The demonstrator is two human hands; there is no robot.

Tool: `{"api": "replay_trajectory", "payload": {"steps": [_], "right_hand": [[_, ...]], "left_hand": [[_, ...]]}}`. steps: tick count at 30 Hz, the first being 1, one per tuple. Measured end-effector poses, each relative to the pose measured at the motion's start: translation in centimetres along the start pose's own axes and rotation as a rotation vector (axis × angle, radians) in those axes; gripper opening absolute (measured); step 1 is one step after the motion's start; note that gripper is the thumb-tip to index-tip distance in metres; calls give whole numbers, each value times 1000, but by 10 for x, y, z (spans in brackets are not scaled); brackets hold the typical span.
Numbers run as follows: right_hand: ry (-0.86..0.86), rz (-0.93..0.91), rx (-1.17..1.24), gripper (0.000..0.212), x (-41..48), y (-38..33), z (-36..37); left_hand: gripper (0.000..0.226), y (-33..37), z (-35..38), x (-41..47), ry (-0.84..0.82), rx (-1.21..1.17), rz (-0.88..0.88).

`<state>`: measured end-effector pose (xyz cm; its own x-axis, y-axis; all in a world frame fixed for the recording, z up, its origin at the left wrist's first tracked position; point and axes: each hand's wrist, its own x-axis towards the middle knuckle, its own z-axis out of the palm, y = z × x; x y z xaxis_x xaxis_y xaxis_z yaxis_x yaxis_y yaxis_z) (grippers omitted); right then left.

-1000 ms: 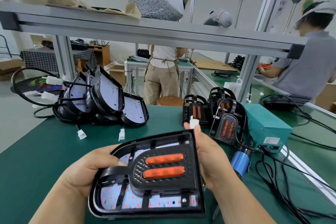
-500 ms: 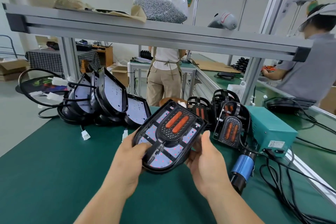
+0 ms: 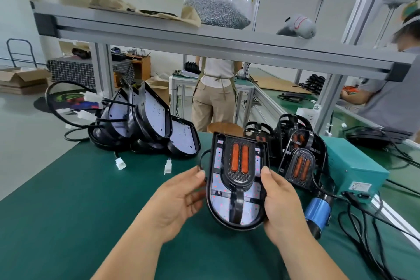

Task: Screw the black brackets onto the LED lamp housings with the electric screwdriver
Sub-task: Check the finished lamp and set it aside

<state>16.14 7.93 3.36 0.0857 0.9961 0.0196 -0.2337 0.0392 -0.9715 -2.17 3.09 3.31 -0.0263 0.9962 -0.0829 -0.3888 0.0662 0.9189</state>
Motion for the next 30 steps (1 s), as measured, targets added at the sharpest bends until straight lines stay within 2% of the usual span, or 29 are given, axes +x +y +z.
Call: {"api": "replay_trajectory", "payload": {"steps": [2,5,8,12,14,17,20,25,30], "right_hand": [[41,-15,-60,23,0,5,1],[124,-35,-102,22,2,8,1],[135,-17,-81,21,6,11,-3],[50,-37,-22,21,6,16,4],[5,-48,-25,26,5,21,5],[-19,-64,12,29,5,14,3],[71,-117,72,24,4,-4,0],[189,-202,46,22,2,-32,-7],[347,-268,6,30,-12,-59,-53]], "left_hand": [[36,-2,-1,-1,-66,77,1],[26,-4,1,-1,-64,175,26],[31,-5,5,1,-15,228,80],[39,-5,2,6,112,271,155],[38,-6,1,9,172,225,171],[50,-7,4,12,214,150,207],[39,-7,11,12,206,91,224],[49,2,30,17,176,79,243],[53,1,80,27,18,149,230]]}}
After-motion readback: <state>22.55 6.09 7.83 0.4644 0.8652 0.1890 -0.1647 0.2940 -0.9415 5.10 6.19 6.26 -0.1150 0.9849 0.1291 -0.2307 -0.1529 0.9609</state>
